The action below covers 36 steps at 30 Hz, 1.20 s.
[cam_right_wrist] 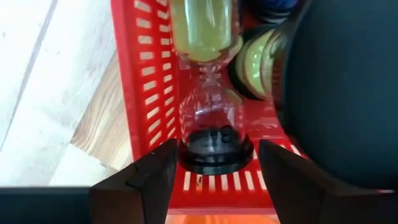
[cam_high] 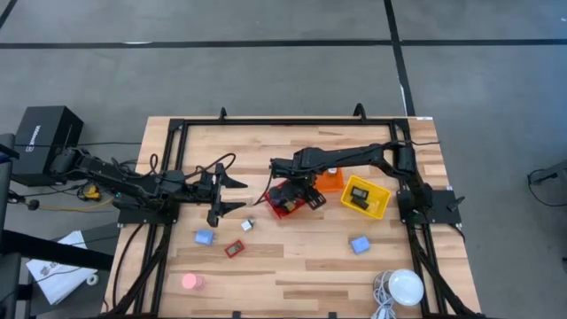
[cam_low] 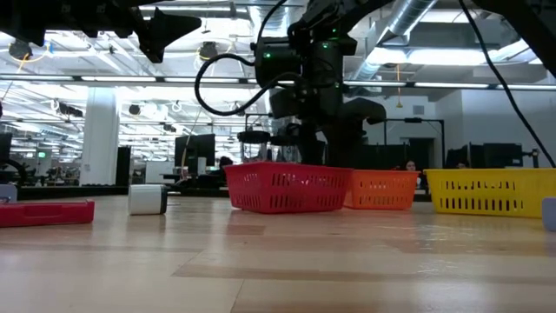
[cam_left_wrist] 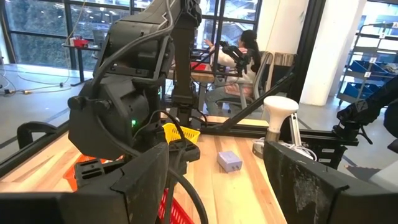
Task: Pick & Place Office items
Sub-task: Adjust the green hourglass inside the red bin
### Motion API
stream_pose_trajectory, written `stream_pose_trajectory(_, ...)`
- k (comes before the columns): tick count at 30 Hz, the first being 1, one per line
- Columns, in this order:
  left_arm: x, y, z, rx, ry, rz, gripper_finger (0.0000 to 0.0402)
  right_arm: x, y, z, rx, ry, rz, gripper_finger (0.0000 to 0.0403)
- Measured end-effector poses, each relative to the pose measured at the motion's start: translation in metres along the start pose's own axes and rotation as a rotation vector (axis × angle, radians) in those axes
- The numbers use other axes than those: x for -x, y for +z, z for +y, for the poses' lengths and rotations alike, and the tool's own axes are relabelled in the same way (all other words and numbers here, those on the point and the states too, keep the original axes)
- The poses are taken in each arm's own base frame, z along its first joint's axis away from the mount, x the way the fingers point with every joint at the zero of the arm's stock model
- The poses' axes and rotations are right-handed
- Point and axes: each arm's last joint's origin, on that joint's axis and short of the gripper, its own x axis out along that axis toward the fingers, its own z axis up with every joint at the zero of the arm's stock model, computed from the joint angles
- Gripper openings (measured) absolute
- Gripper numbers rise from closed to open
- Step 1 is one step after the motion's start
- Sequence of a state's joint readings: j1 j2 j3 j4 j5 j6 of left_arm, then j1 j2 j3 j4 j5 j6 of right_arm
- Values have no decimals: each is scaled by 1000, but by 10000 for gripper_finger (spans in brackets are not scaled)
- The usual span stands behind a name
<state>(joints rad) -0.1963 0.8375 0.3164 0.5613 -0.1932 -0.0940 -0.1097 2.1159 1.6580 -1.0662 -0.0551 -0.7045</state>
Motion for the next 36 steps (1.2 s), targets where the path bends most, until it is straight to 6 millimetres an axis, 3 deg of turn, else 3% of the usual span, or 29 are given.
stream_pose_trajectory(13, 0, 0, 0, 0, 0, 0, 259, -21, -9, 8, 27, 27, 36, 229)
stream_pose_trajectory(23, 0, 0, 0, 0, 0, -1, 259, -21, -6, 9, 38, 18, 29, 204)
stream_pose_trajectory(30, 0, 0, 0, 0, 0, -1, 259, -20, -8, 10, 37, 21, 39, 224)
stream_pose_trajectory(36, 0, 0, 0, 0, 0, -1, 259, -9, -5, 8, 31, -7, 72, 201)
